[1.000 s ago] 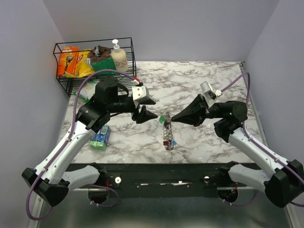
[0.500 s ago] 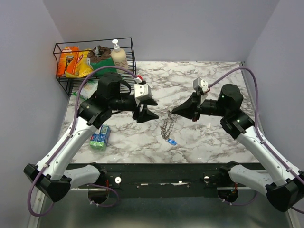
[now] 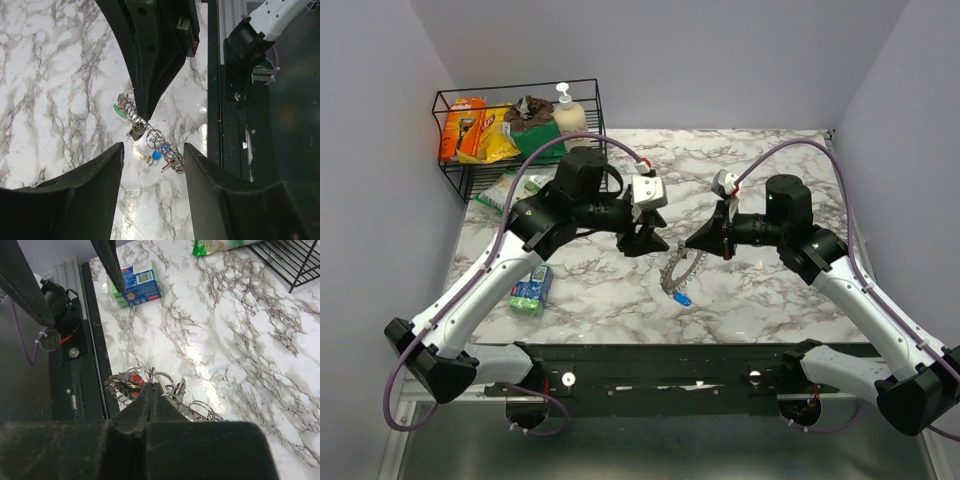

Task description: Put the keys on the keyring

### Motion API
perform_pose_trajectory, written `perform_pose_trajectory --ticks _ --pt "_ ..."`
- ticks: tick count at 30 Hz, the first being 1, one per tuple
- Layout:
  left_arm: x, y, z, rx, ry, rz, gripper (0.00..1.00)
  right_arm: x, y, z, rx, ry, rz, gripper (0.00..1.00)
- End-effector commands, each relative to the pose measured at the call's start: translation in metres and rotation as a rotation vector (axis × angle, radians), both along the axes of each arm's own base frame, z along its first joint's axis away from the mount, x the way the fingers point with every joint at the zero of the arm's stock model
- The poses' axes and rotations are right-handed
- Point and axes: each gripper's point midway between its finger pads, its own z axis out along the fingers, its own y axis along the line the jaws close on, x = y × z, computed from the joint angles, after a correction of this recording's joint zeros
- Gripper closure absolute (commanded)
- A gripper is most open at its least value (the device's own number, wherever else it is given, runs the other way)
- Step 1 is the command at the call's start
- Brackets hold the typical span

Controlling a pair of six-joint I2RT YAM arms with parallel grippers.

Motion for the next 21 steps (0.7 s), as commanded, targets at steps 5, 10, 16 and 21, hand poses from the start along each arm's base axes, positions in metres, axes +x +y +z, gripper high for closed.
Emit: perform_pose_trajectory --ticks 5,10,16,21 --pt "0.010 -0.015 -0.018 0.029 0.045 0.058 0.43 -0.007 0.000 0.003 -0.012 -0.013 0.032 0.99" --pt "0.012 -0.025 -0.021 0.004 0.069 0.044 0.45 -0.017 0.002 0.003 0.007 -0.011 0.090 0.99" --pt "0.018 -0.034 -0.027 0.008 0.085 0.024 0.51 -0.029 0.006 0.005 0.035 -0.017 0.157 0.99" --pt "0.016 -0.039 -0.031 0.022 0.102 -0.006 0.55 -0.032 0.006 0.007 0.046 -0.027 0.176 0.99"
